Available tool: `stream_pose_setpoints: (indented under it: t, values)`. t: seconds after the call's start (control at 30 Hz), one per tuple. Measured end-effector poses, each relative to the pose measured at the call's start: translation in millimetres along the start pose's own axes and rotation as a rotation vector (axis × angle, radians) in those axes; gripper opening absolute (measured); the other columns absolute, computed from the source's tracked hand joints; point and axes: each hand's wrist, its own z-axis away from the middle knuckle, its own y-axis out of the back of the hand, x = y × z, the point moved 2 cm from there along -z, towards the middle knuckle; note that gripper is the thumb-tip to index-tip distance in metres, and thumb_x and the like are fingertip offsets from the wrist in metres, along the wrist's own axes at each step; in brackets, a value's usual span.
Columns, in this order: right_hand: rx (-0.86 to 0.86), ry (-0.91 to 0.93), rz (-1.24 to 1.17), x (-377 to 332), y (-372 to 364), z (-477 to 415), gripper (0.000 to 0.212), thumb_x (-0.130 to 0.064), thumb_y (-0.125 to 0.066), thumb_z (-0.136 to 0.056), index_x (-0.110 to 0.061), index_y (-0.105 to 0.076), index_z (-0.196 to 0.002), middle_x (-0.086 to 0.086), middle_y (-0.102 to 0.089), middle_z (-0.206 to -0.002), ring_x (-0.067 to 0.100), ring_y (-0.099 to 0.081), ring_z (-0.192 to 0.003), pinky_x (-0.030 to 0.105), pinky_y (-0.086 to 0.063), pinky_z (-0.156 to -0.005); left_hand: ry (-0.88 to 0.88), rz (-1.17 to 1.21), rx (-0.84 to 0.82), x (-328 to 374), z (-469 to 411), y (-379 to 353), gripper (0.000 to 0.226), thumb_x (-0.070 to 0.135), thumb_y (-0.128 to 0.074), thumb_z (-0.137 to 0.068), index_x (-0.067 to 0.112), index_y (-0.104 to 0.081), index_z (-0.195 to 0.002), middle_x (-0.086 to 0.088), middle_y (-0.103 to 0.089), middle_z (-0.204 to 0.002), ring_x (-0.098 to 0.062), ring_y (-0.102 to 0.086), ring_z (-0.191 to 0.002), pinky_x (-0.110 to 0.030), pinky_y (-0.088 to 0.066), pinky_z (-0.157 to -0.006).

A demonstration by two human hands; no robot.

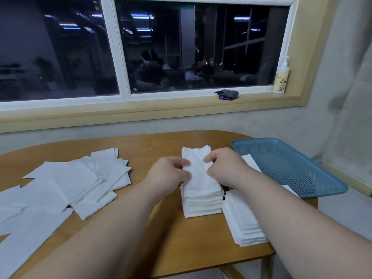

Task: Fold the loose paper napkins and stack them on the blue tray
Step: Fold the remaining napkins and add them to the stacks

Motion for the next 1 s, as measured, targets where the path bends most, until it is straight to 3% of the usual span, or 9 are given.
stream_pose_setpoints:
  t: [0.07,0.13,0.2,0.27,0.37,0.47,0.57,0.83,1.0]
  values:
    - [-0.029,0.025,0.116,1,-4,-4,0.044,-0.009,-0.056,-0.086,-0.029,-0.064,-0.125,-0.006,-0.060,-0.129,0.018,-0.060,-0.110,0.026,-0.047,-0.081,-0.006,-0.096,-0.018,-4,-6,-5,0.036,0.015,-0.072,-0.078,0.027,-0.069,-0.113,0.013,-0.064,-0.073,-0.001,-0.059,-0.060,-0.017,-0.045,-0.056]
    - [-0.047,0.055,0.256,1,-8,-4,0.045,-0.010,-0.055,-0.087,-0.027,-0.061,-0.129,-0.003,-0.055,-0.134,0.020,-0.060,-0.110,0.028,-0.048,-0.082,-0.007,-0.205,-0.027,-8,-8,-10,0.038,0.021,-0.073,-0.081,0.029,-0.068,-0.117,0.018,-0.063,-0.089,0.003,-0.059,-0.075,-0.013,-0.040,-0.058]
    - [-0.039,0.069,0.341,0,-10,0,0.044,-0.010,-0.052,-0.088,-0.027,-0.059,-0.128,-0.001,-0.045,-0.134,0.023,-0.061,-0.099,0.031,-0.050,-0.079,-0.010,-0.283,0.000,-10,-7,-11,0.037,0.028,-0.075,-0.081,0.032,-0.068,-0.116,0.014,-0.059,-0.113,0.000,-0.057,-0.088,-0.011,-0.037,-0.061]
    - [0.008,0.096,0.363,-5,-9,5,0.043,-0.009,-0.051,-0.089,-0.028,-0.059,-0.126,-0.002,-0.040,-0.130,0.024,-0.059,-0.092,0.034,-0.052,-0.073,-0.025,-0.317,0.037,-11,-1,-7,0.034,0.035,-0.074,-0.081,0.036,-0.067,-0.114,0.010,-0.047,-0.122,-0.003,-0.057,-0.083,-0.016,-0.037,-0.059]
    - [0.089,0.194,0.310,-18,-14,20,0.039,-0.011,-0.051,-0.090,-0.032,-0.060,-0.122,-0.007,-0.042,-0.128,0.022,-0.058,-0.091,0.034,-0.051,-0.069,-0.047,-0.266,0.071,-13,17,5,0.030,0.040,-0.071,-0.081,0.039,-0.064,-0.111,0.011,-0.043,-0.119,-0.006,-0.061,-0.061,-0.019,-0.040,-0.053]
    - [0.063,0.312,0.210,-39,-33,44,0.028,-0.024,-0.053,-0.094,-0.037,-0.063,-0.117,-0.014,-0.047,-0.126,0.014,-0.057,-0.098,0.033,-0.051,-0.080,-0.081,-0.266,0.119,-26,48,26,0.023,0.044,-0.068,-0.082,0.043,-0.064,-0.104,0.015,-0.049,-0.114,0.000,-0.060,-0.076,-0.017,-0.042,-0.063]
    - [-0.038,0.404,0.162,-65,-69,68,0.023,-0.035,-0.055,-0.094,-0.037,-0.065,-0.115,-0.017,-0.050,-0.118,0.009,-0.057,-0.099,0.030,-0.051,-0.086,-0.052,-0.213,0.183,-50,87,55,0.017,0.046,-0.068,-0.083,0.044,-0.066,-0.100,0.019,-0.052,-0.111,0.000,-0.060,-0.084,-0.024,-0.046,-0.074]
    - [-0.196,0.433,0.110,-124,-171,71,0.022,-0.032,-0.055,-0.092,-0.032,-0.067,-0.110,-0.014,-0.055,-0.113,0.012,-0.057,-0.104,0.034,-0.050,-0.090,0.006,-0.196,0.414,-111,162,129,0.006,0.033,-0.069,-0.086,0.036,-0.069,-0.091,0.020,-0.056,-0.103,0.004,-0.059,-0.082,-0.010,-0.038,-0.063]
    - [-0.188,0.414,0.141,-155,-212,44,0.031,-0.031,-0.052,-0.092,-0.031,-0.064,-0.121,-0.012,-0.053,-0.123,0.012,-0.054,-0.112,0.031,-0.047,-0.091,-0.010,-0.282,0.471,-127,163,164,0.010,0.042,-0.061,-0.087,0.041,-0.066,-0.096,0.026,-0.052,-0.106,0.008,-0.055,-0.084,-0.014,-0.038,-0.066]
